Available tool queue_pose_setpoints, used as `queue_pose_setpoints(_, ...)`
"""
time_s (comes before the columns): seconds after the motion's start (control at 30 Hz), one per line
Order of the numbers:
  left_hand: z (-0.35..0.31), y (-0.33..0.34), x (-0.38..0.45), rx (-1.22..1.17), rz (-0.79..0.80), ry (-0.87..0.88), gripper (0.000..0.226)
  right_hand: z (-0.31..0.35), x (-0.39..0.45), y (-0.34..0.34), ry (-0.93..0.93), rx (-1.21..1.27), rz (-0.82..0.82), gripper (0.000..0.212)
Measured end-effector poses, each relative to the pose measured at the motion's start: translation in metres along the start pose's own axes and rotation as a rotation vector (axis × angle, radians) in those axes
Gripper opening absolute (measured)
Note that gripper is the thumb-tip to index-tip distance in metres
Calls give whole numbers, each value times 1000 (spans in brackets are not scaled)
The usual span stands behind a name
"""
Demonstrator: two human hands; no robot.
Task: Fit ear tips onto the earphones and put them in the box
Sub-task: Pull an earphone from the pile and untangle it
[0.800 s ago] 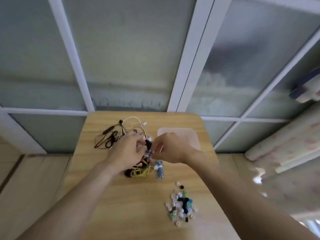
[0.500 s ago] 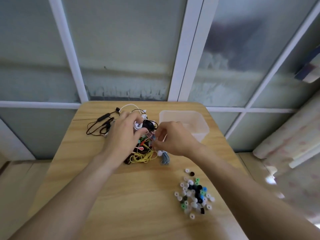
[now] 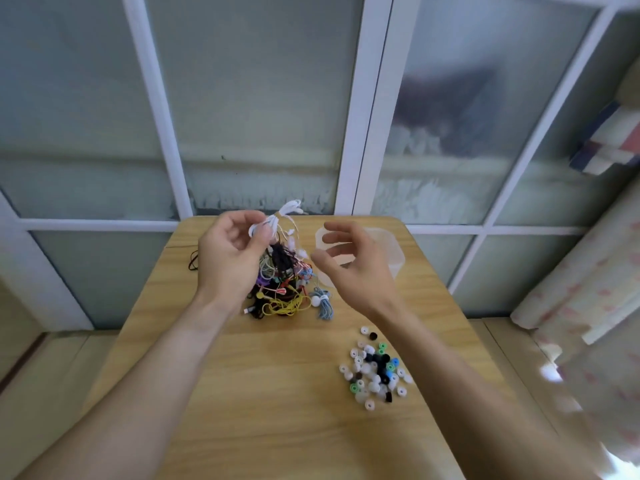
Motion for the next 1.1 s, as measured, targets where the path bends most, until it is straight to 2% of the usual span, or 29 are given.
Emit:
queue_pose_setpoints(0.07,-5,1,-12,-95,5,-37,19,9,-10,1,-32,23,60,52)
queue_pose_setpoints(0.13,-9,1,-22,-119,37,-82,20,15,-19,6,-52,23,109,54)
queue_pose_setpoints(0.27,-13,-3,-38,-11,92,-130,22,26,-33,17,-73,27,164,24)
queue_pose_setpoints(0.37,-17,-6,-50,59,124,-108,21,34,-43,18,-74,139,158,19)
queue_pose_setpoints(0.53,-16,-13,-65,427,176,-70,16,36,-58,22,-39,218,122,6)
queue_pose_setpoints(0.63,-20,-3,-75,700,157,-16,28,29,-60,24,25,243,116,6)
queue_pose_setpoints(0.7,-22,6,-79,740,179,75,31,23,-60,22,39,245,99,9)
queue_pose_setpoints(0.83,-5,11,-67,631,227,101,24,11,-48,13,26,257,98,10)
queue_pose_setpoints(0.9,5,14,-61,527,254,48,20,1,-39,11,29,244,99,13)
queue_pose_setpoints(1.0,19,21,-59,190,304,-218,16,-7,-32,7,47,209,88,19)
queue_pose_setpoints(1.1,27,25,-64,-36,266,-406,16,-14,-34,5,100,245,152,19)
Point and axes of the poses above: each hand's wrist, its own x-axis towards the middle knuckle, its own y-axis out of the palm, z = x × y, the point moved 5 cm from there along x, towards the middle knuckle, and after that the axes turned 13 degrees about -x, right-handed, at the moved point
